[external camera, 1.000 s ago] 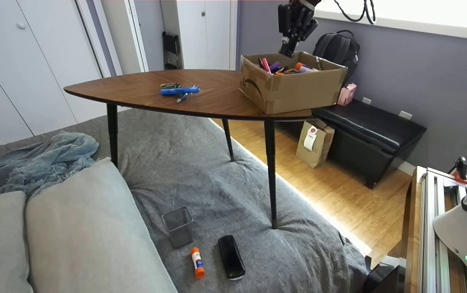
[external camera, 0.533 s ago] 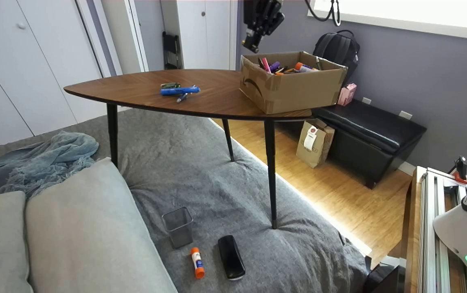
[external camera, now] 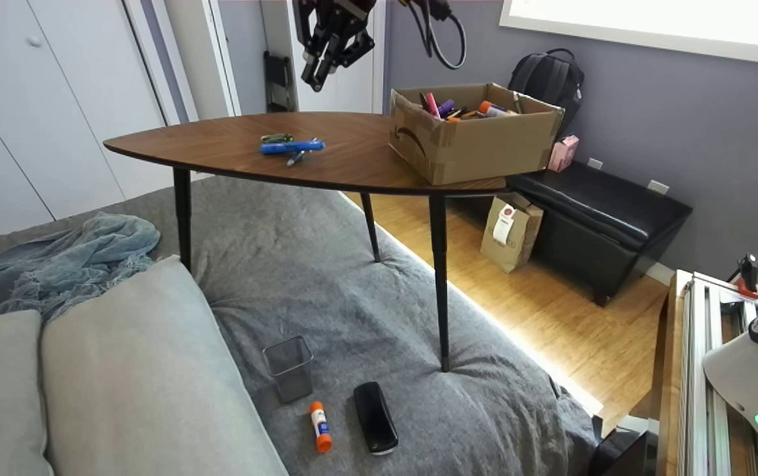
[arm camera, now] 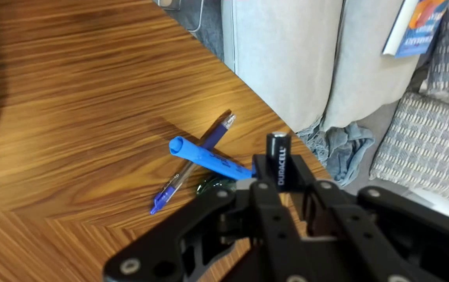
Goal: Remove the marker from the box
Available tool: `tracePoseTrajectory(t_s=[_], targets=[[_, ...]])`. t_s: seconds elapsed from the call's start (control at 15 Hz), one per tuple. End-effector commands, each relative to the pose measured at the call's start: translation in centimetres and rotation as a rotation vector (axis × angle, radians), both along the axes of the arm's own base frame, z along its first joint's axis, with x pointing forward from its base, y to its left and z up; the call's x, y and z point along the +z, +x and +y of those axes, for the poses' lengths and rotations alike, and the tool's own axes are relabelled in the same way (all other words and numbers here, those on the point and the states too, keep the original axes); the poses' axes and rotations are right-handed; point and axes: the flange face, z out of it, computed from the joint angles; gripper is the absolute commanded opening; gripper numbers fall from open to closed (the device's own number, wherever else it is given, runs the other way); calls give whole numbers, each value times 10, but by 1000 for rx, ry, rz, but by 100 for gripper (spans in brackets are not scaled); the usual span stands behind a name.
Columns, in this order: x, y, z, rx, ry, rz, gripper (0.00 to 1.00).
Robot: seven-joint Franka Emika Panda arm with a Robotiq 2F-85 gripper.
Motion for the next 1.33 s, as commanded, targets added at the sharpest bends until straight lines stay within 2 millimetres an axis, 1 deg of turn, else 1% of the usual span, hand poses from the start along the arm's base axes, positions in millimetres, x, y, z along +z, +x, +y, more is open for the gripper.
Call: tracePoseTrajectory(t_s=[0.0,0.07,0.13,0.2,0.27,0.33,0.67,0.73,0.87,1.13,1.27], targets=[[-20,42,8,-183,63,53,4],[-26,51,5,-235,76,50,4],[-34,57,0,-252,106,105,4],[-29,37,1,-187,67,69,4],[-36,42,0,-195,68,77,16],[-40,43,-1,-193,66,81,16],[-36,42,0,-191,67,75,16],[-37,45,-1,-215,78,102,4],[-39,56,-6,-292,98,146,4],[-49,83,-23,-466,120,136,4],[-55,92,-33,-536,119,145,4]])
